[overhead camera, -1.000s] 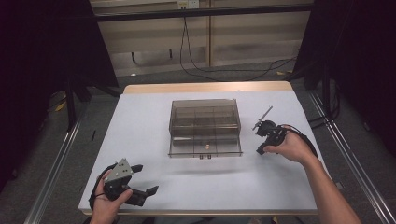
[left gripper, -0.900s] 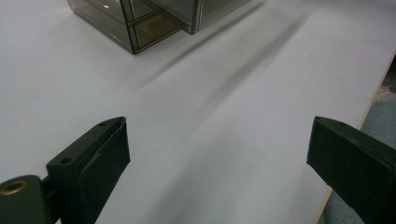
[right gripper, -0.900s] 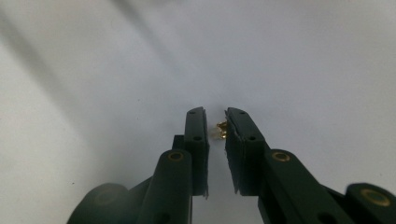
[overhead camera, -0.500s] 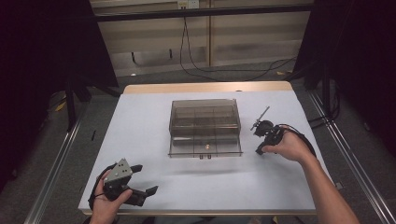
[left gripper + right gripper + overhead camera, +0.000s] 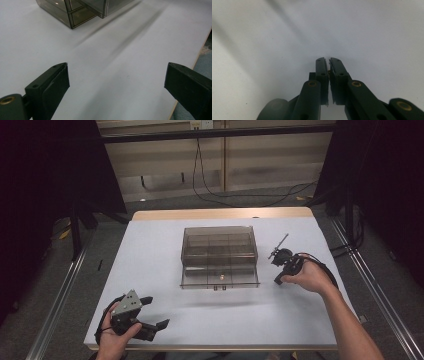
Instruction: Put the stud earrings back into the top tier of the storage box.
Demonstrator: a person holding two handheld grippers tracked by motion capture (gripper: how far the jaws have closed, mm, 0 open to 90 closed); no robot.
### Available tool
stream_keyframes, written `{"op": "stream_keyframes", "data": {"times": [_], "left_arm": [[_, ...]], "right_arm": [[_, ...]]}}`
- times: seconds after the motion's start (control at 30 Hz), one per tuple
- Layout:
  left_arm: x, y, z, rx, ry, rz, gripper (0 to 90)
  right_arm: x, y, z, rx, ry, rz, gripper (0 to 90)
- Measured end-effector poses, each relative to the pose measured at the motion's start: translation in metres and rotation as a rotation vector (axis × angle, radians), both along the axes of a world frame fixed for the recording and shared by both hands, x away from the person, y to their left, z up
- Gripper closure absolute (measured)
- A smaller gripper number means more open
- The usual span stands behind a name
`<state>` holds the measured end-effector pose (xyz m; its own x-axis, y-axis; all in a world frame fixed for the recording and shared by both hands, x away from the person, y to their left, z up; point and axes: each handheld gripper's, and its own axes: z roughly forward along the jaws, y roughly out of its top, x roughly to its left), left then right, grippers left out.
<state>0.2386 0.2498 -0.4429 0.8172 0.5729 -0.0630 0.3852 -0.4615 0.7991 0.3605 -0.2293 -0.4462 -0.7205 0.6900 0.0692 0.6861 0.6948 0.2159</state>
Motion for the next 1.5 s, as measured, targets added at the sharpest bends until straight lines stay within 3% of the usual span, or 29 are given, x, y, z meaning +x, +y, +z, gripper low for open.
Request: {"op": "stream_keyframes", "data": {"times": [0.5, 1.5], "left_arm": [[0.0, 0.0, 0.0, -0.005, 0.003, 0.001, 5.8], [0.0, 0.0, -0.001, -0.004, 0.006, 0.002, 5.8]], "right_arm": [[-0.004, -0.003, 0.008, 0.032, 0.018, -0.015, 87.4], [-0.027, -0.005, 0.039, 0.156, -0.058, 0.026, 87.4]]}}
